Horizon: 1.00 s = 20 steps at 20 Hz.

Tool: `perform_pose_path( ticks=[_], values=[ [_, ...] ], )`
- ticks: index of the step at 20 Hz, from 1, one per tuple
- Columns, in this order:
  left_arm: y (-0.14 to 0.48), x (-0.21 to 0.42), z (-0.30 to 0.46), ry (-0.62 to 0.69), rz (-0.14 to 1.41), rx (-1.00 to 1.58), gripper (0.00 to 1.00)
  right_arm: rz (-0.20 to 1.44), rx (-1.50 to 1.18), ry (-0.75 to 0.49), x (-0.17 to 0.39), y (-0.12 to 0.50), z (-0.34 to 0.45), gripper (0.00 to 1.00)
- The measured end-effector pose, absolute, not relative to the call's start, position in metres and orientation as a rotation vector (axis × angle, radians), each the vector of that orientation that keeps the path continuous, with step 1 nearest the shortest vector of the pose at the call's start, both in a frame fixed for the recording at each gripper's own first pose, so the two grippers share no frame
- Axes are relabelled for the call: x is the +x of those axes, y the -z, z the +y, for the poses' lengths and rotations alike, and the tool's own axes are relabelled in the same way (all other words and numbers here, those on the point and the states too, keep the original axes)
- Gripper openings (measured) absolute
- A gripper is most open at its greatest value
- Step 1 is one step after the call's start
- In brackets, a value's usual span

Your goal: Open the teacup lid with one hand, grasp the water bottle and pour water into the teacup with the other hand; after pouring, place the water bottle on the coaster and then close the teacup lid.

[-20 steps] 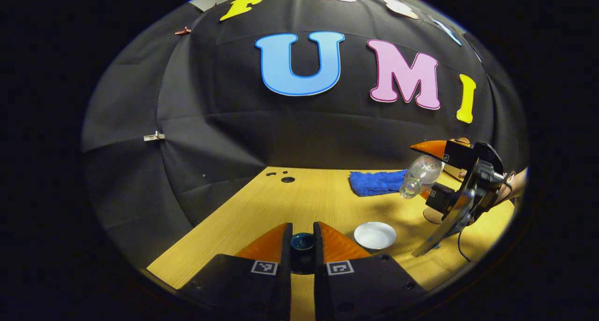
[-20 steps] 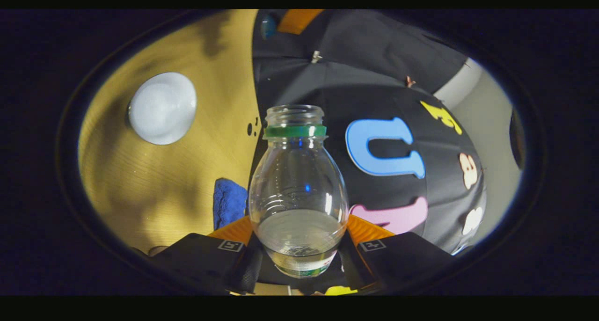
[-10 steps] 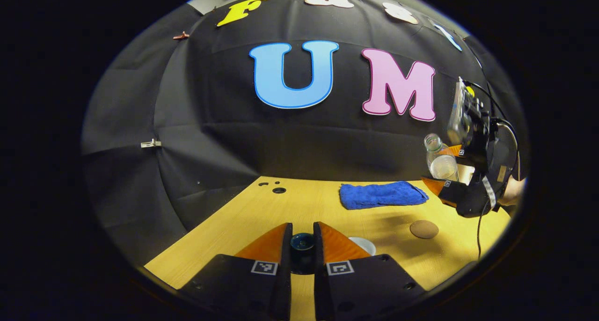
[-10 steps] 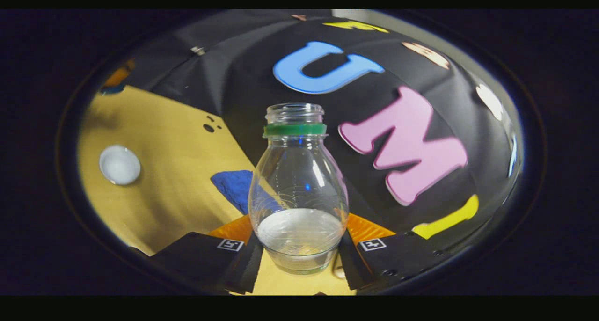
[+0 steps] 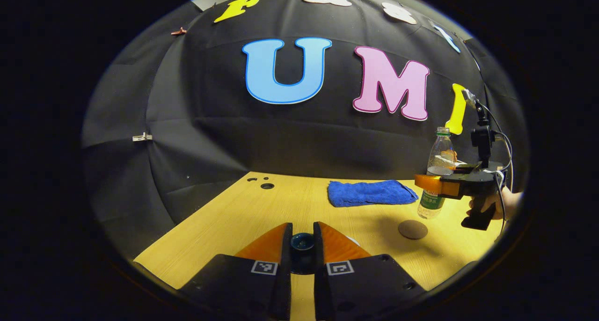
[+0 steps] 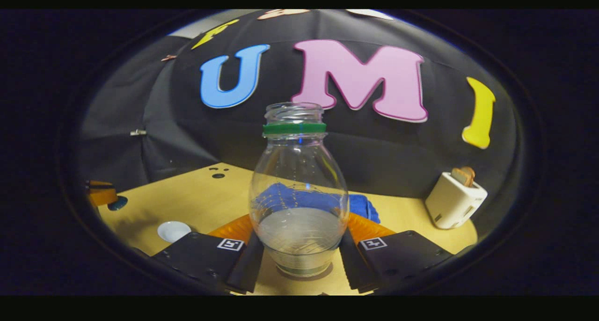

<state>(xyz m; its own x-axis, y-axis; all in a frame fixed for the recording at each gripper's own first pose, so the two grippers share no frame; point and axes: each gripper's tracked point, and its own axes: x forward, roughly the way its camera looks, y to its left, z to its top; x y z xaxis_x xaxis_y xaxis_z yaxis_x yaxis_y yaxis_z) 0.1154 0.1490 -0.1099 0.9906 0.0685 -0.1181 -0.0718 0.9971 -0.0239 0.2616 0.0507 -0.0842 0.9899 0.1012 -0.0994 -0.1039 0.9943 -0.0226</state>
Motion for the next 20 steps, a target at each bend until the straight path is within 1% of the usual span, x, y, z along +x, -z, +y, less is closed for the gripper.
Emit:
perform_pose_path(
  ticks=[3,8,13,14,15,17,19,20],
  values=[
    [0.116,0.114,0.149,-0.068,0.129,-0.035,0.24,0.099,0.057,-0.088,0.270,0.093,0.043,0.74],
    [0.129,0.116,0.146,-0.063,0.151,-0.035,0.24,0.123,0.034,-0.043,0.284,0.120,0.026,0.74],
    [0.137,0.120,0.144,-0.056,0.164,-0.031,0.24,0.162,0.056,-0.039,0.289,0.145,0.026,0.77],
    [0.135,0.121,0.143,-0.054,0.163,-0.030,0.24,0.162,0.055,-0.034,0.288,0.147,0.024,0.74],
    [0.136,0.122,0.143,-0.054,0.163,-0.028,0.24,0.153,0.056,-0.033,0.287,0.145,0.024,0.78],
    [0.134,0.123,0.142,-0.049,0.158,-0.028,0.24,0.155,0.051,-0.031,0.287,0.146,0.023,0.81],
    [0.132,0.124,0.141,-0.046,0.154,-0.024,0.24,0.162,0.047,-0.020,0.286,0.147,0.019,0.81],
    [0.131,0.125,0.141,-0.045,0.153,-0.022,0.24,0.162,0.050,-0.021,0.282,0.148,0.018,0.90]
  ],
)
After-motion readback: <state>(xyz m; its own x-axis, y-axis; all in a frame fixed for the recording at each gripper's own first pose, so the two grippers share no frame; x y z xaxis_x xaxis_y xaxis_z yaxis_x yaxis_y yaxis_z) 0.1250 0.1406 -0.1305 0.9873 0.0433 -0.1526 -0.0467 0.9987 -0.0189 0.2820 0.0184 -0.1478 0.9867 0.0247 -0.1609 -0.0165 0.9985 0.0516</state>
